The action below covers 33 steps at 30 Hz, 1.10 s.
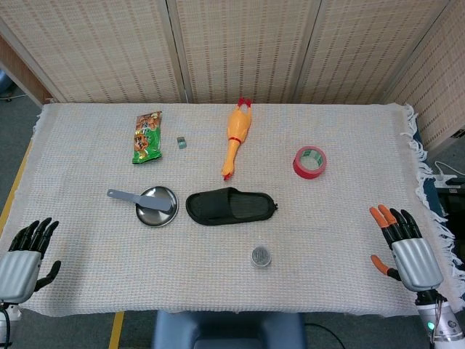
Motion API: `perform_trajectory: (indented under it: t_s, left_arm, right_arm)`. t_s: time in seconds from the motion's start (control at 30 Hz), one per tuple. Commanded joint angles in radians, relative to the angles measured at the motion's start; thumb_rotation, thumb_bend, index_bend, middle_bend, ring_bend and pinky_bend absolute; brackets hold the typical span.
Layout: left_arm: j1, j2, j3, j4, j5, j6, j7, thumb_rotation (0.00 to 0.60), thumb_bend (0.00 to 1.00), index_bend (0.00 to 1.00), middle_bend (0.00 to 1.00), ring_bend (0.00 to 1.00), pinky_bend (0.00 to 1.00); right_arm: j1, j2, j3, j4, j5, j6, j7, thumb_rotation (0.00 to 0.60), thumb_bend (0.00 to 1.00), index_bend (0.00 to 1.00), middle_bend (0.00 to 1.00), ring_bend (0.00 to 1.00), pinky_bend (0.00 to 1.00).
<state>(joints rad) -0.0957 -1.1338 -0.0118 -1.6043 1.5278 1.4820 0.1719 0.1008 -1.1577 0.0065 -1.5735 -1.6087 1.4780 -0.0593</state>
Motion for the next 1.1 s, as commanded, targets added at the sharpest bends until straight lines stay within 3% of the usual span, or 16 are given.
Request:
perform_trajectory:
  t_s: [0.03,0.17,0.23,0.3,0.37,0.6,0.77,1.1]
  left_arm:
    - [-0.007,-0.004,0.004,0.001,0.001,-0.016,0.005,0.600,0.39,0.00,0.00,0.00,0.12]
    - [-0.054,-0.009,0.010,-0.004,0.026,-0.088,-0.031,0.600,0.39,0.00,0.00,0.00,0.14]
    - [-0.088,-0.015,0.004,-0.001,0.043,-0.125,-0.018,0.600,0.39,0.00,0.00,0.03,0.23]
    - [-0.136,-0.023,-0.009,-0.004,0.054,-0.178,0.008,0.600,0.39,0.00,0.00,0.17,0.41]
    - [-0.189,-0.032,-0.026,-0.013,0.043,-0.251,0.036,0.600,0.39,0.00,0.00,0.30,0.54]
    - [-0.359,-0.154,-0.102,0.053,-0.027,-0.444,0.086,0.600,0.39,0.00,0.02,0.54,0.86]
    - [-0.449,-0.260,-0.135,0.148,-0.051,-0.508,0.117,0.600,0.39,0.01,0.04,0.61,0.94]
    - [-0.578,-0.383,-0.141,0.313,-0.113,-0.639,0.216,0.600,0.39,0.07,0.13,0.66,0.97]
  right_arm:
    - [-0.003,0.006,-0.003,-0.005,0.003,-0.004,-0.003,0.600,0.16,0.00,0.00,0.00,0.00]
    - [-0.012,0.014,0.003,-0.015,0.001,0.021,0.002,0.600,0.16,0.00,0.00,0.00,0.00]
    - [-0.014,0.011,0.005,-0.010,-0.002,0.029,-0.002,0.600,0.16,0.00,0.00,0.00,0.00]
    - [-0.014,0.010,0.002,-0.008,0.002,0.022,-0.005,0.600,0.16,0.00,0.00,0.00,0.00]
    - [-0.013,0.011,0.003,-0.009,0.010,0.013,-0.007,0.600,0.16,0.00,0.00,0.00,0.00]
    - [-0.005,0.007,0.002,-0.006,0.032,-0.022,-0.037,0.600,0.16,0.00,0.00,0.00,0.00]
    - [0.004,0.011,0.003,-0.006,0.049,-0.051,-0.028,0.600,0.16,0.00,0.00,0.00,0.00]
    - [0.006,0.015,0.004,-0.004,0.070,-0.071,-0.026,0.600,0.16,0.00,0.00,0.00,0.00]
